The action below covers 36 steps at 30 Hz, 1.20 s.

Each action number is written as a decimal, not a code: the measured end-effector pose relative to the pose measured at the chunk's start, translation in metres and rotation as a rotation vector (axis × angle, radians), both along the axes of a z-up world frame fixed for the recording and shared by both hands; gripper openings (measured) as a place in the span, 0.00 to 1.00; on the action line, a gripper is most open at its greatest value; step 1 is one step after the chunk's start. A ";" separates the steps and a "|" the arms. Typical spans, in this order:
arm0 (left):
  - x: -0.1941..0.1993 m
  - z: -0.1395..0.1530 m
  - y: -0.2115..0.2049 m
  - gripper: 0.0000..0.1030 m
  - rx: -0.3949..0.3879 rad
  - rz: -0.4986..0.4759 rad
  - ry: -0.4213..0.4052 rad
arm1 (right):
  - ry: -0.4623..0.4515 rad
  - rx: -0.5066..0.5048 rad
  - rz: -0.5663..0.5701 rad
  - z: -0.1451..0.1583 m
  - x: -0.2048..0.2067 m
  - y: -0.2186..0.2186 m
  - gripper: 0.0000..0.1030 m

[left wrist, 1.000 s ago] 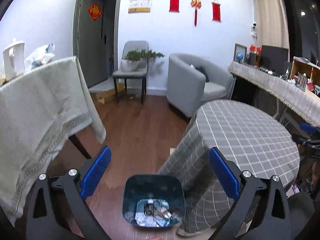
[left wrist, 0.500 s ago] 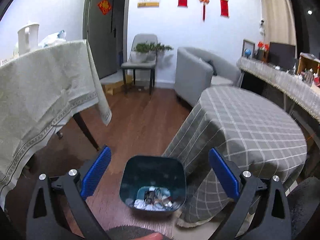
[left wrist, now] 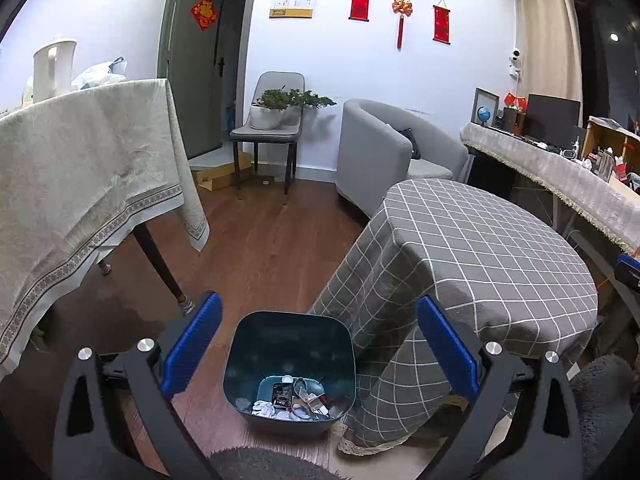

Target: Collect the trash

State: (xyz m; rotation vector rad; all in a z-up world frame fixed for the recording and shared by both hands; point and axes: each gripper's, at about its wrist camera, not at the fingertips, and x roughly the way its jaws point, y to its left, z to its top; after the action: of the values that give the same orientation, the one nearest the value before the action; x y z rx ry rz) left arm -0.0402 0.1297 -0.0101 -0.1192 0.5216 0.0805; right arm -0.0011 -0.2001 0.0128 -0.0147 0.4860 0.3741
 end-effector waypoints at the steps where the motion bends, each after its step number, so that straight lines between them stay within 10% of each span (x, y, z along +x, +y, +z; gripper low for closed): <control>1: 0.000 0.000 -0.002 0.97 0.007 -0.004 0.001 | 0.001 0.003 0.000 0.000 0.000 0.000 0.97; 36: 0.004 -0.001 -0.009 0.97 0.032 -0.020 0.014 | 0.013 -0.001 0.001 0.000 0.002 0.002 0.97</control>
State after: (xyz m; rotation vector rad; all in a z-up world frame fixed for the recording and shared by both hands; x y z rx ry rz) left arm -0.0364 0.1205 -0.0113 -0.0826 0.5352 0.0699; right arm 0.0006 -0.1978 0.0123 -0.0135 0.4991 0.3747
